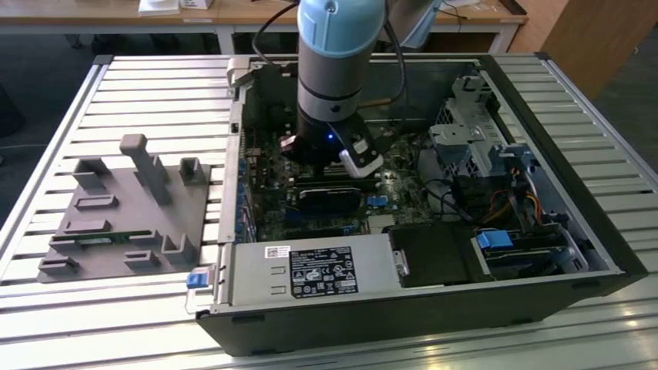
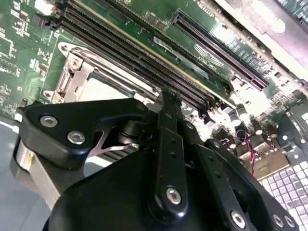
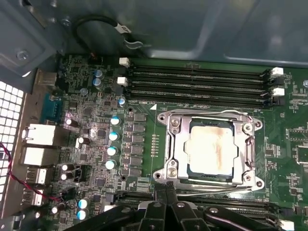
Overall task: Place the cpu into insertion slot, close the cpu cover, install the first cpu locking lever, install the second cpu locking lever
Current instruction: 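Install the second cpu locking lever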
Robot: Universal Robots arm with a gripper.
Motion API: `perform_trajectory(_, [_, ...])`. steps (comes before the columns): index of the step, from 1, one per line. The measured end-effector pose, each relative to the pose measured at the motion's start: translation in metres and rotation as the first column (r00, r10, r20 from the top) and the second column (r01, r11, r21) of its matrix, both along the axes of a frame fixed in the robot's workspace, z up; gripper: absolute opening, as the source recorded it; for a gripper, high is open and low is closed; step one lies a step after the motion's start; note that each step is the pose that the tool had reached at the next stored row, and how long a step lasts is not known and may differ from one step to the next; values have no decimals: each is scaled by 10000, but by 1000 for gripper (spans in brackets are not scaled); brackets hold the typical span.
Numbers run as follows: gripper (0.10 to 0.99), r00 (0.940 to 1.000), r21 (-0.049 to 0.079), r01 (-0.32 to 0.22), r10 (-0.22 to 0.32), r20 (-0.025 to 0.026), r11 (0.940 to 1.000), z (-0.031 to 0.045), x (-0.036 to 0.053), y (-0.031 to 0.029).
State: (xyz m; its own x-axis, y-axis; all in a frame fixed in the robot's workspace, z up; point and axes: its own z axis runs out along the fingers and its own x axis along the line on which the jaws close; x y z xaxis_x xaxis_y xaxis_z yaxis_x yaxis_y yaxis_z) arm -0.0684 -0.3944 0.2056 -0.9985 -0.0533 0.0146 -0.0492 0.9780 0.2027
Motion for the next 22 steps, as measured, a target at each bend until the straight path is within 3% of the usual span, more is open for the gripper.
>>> perform_trajectory(9, [106, 10000, 123, 1, -1, -2, 9999, -63, -1, -2])
perform_trajectory(22, [106, 10000, 493, 0, 0, 0, 9988, -102, -7, -2])
